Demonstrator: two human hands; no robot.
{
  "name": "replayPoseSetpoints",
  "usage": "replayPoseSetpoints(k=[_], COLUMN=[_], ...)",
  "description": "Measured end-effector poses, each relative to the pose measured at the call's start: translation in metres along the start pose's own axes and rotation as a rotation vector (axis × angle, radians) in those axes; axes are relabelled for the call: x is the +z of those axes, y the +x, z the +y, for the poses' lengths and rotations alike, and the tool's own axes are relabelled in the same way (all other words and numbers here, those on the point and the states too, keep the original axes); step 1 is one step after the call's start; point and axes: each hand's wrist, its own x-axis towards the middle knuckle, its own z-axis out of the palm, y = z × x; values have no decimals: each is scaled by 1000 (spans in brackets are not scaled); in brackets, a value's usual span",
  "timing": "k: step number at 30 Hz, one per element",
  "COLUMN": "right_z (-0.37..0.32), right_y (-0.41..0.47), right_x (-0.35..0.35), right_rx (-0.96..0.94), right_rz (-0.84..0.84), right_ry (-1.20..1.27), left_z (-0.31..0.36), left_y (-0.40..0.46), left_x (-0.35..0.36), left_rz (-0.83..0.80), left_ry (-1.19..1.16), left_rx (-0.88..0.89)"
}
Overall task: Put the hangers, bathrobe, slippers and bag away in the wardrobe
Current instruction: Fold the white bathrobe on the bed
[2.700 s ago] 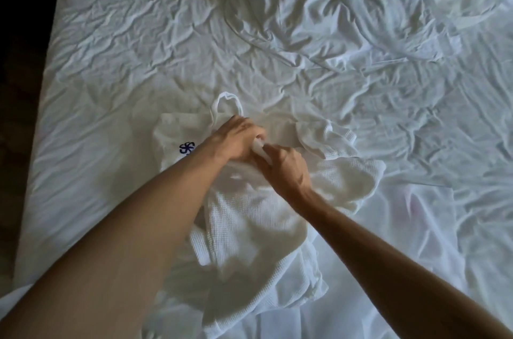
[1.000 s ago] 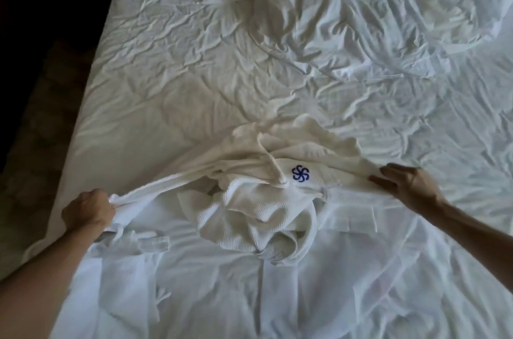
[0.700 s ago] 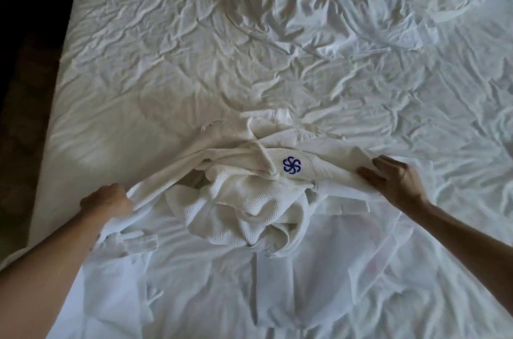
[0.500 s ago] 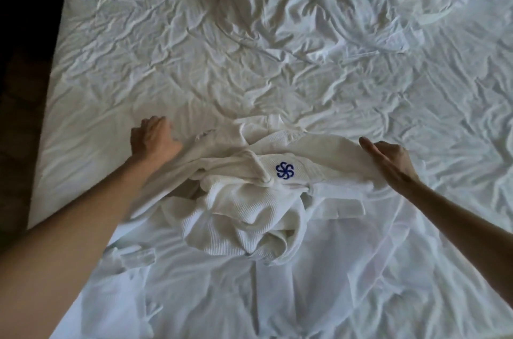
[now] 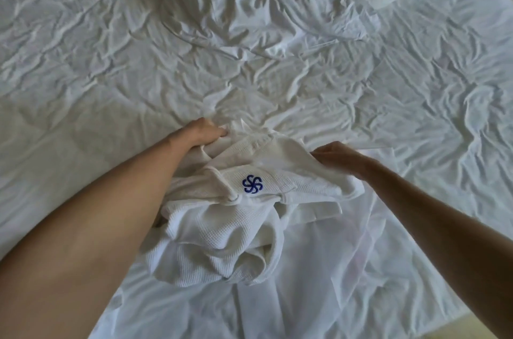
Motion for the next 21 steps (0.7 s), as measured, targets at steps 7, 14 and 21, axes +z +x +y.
replayPoseSetpoints(k=[7, 14, 21], right_z=[15, 16, 8], right_y=[-1, -17, -30], right_x=[41, 53, 50], right_rx=[-337, -193, -112], right_rz=[526, 468, 450], right_ry=[-176, -115, -37], left_z=[-6, -16, -41], left_y=[-6, -31, -46], left_x=[-29, -41, -39], left_rz=[76, 37, -130], left_ry=[-146, -281, -289], left_rx=[172, 102, -61])
